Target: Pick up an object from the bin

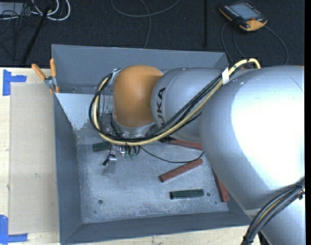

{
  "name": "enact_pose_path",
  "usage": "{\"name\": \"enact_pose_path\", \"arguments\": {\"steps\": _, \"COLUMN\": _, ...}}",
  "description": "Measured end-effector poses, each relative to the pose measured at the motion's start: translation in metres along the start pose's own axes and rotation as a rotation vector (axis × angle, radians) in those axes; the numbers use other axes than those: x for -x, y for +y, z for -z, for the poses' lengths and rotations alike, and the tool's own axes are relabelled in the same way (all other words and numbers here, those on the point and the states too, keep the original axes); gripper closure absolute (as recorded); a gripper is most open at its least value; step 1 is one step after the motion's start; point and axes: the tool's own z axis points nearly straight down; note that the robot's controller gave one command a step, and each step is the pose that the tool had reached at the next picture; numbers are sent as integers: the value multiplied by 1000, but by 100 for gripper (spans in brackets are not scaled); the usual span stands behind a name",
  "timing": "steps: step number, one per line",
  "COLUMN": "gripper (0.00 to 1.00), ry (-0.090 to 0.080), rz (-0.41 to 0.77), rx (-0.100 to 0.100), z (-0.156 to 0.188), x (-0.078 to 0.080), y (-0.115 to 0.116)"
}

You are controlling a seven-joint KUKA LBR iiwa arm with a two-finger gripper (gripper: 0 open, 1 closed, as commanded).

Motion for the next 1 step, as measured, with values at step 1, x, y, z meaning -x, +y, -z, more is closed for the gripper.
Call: {"name": "enact_pose_path", "arguments": {"steps": 1, "gripper": 100, "ry": -5, "rz": -43, "rx": 3, "z": 4, "x": 3, "y": -10}}
